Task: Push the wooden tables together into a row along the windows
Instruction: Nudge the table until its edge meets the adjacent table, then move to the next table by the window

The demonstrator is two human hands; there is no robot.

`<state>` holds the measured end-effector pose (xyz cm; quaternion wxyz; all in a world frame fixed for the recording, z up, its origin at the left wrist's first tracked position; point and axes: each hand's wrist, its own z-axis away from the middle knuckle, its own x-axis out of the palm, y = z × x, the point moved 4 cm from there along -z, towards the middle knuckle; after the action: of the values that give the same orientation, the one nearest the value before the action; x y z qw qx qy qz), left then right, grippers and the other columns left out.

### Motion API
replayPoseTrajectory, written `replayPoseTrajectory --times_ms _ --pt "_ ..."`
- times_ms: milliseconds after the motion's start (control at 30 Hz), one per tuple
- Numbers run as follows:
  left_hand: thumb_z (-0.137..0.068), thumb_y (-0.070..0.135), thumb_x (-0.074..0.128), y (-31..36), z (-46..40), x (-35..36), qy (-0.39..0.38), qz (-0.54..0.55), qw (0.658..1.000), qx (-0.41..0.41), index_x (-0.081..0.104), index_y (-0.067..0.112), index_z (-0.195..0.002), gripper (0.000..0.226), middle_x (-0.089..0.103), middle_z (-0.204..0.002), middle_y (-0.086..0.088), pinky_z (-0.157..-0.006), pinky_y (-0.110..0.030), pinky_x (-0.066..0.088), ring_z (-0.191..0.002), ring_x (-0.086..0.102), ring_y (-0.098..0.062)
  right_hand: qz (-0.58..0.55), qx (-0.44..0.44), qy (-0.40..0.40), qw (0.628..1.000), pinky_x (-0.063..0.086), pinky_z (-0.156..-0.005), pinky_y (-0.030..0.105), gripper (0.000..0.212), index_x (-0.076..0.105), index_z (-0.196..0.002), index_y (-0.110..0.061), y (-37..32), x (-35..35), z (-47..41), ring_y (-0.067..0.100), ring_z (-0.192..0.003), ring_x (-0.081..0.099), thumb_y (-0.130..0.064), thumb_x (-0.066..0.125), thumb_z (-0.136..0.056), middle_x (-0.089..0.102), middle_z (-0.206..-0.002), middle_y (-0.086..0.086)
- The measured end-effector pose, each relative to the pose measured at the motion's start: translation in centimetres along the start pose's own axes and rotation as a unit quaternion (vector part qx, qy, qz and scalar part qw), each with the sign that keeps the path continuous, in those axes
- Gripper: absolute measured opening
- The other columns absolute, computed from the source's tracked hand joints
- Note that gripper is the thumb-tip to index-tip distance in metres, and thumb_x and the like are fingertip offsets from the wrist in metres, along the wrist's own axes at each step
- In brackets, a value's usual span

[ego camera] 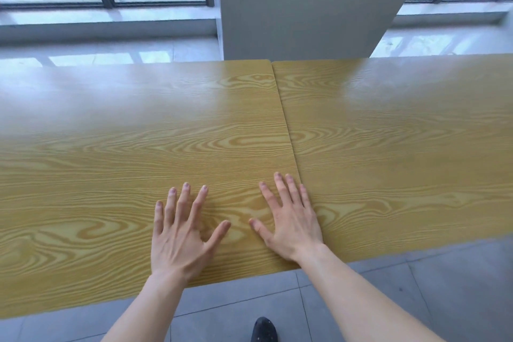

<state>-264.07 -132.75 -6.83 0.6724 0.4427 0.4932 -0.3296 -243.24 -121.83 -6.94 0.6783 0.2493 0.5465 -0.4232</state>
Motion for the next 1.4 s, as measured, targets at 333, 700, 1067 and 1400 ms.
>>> replayPoseTrajectory --times_ms 333,700,1067,1400 --pt "-0.085 0.089 0.011 2.2 5.2 -10.5 0.030 0.039 0.999 0.017 0.008 0.048 -0.161 0.086 0.008 -0.173 0.008 -0.129 -0.041 -0.009 -0.160 -0.003 -0.014 -0.063 0.104 0.056 0.991 -0.003 -0.128 0.039 0.083 0.001 -0.165 -0.038 3.1 -10.0 10.5 0.021 -0.160 -0.007 -0.080 0.015 -0.094 -0.004 -0.175 0.003" --pt "-0.084 0.090 0.004 9.9 9.8 -19.2 0.075 0.049 0.990 0.112 0.008 0.047 -0.161 0.089 0.010 -0.173 0.008 -0.129 -0.044 -0.006 -0.160 -0.001 -0.015 -0.061 0.163 0.164 0.971 0.001 -0.130 0.044 0.083 -0.004 -0.163 -0.041 4.8 -21.3 20.9 0.023 -0.160 -0.006 -0.082 0.015 -0.094 -0.010 -0.174 0.003" --pt "-0.085 0.089 0.009 25.1 14.3 -22.1 0.107 0.048 0.973 0.201 0.017 0.043 -0.160 0.088 0.018 -0.172 0.004 -0.129 -0.046 -0.005 -0.160 0.007 -0.019 -0.086 0.221 0.240 0.941 0.006 -0.130 0.050 0.089 -0.002 -0.164 -0.040 15.8 -27.3 33.5 0.026 -0.161 0.001 -0.087 0.010 -0.089 -0.001 -0.175 0.006" --pt "-0.086 0.089 0.009 53.7 22.1 -19.1 0.119 0.071 0.932 0.334 0.015 0.044 -0.161 0.087 0.017 -0.172 0.005 -0.130 -0.047 -0.003 -0.160 0.007 -0.019 -0.083 0.322 0.286 0.899 0.005 -0.130 0.049 0.092 -0.001 -0.164 -0.041 35.7 -30.0 51.9 0.026 -0.161 0.000 -0.089 0.006 -0.086 -0.003 -0.175 0.006"
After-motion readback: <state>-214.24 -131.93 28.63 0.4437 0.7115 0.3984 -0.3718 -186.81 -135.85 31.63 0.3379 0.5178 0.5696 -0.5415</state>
